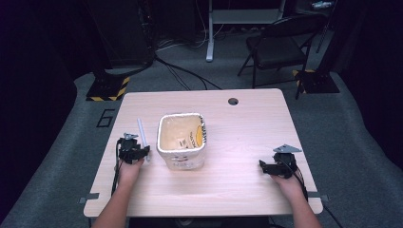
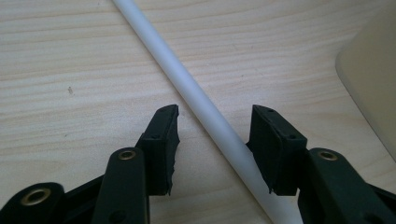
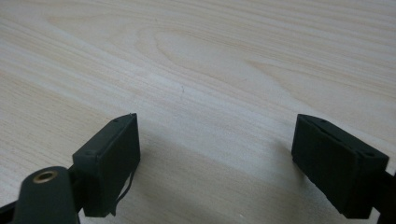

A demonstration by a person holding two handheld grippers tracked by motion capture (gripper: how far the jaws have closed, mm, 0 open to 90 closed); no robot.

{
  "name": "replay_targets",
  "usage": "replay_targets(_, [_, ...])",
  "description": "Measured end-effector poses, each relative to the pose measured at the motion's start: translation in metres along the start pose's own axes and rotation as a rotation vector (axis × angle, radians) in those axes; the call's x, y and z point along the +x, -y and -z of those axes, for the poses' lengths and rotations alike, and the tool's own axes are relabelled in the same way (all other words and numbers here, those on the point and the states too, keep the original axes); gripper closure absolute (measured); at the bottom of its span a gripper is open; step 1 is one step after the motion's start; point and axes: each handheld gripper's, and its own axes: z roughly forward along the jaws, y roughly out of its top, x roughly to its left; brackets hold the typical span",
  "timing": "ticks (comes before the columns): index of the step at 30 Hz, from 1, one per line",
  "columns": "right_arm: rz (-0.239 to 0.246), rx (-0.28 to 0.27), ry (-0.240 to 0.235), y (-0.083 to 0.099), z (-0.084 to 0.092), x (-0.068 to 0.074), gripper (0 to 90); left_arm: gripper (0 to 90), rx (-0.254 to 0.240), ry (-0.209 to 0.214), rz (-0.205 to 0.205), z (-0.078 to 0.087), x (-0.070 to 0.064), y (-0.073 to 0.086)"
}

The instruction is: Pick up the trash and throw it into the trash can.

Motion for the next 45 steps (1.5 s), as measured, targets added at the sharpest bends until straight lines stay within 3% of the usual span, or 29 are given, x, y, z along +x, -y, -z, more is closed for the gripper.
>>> replay_targets(12, [0.002,0.000,-0.003,0.000,0.000,0.000,14.7,65.0,0.016,-0.029,-0.026,0.003,0.002,0.001])
replay_targets(22, [0.002,0.000,-0.003,0.000,0.000,0.000,14.7,77.6,0.009,-0.008,-0.040,0.013,0.011,0.011])
replay_targets(31, [0.004,0.000,-0.006,0.000,0.000,0.000,14.8,77.2,0.034,0.008,-0.080,0.022,0.009,0.017])
replay_targets(40, [0.007,0.000,-0.007,0.000,0.000,0.001,14.7,61.0,0.011,0.003,-0.044,0.024,0.012,0.009])
replay_targets(42, [0.007,0.000,-0.007,0.000,0.000,0.001,14.7,58.9,-0.014,0.000,-0.033,0.023,0.012,0.006])
replay_targets(45, [0.007,0.000,-0.008,-0.001,-0.001,0.001,14.7,57.9,-0.001,-0.004,-0.024,0.017,0.013,0.001])
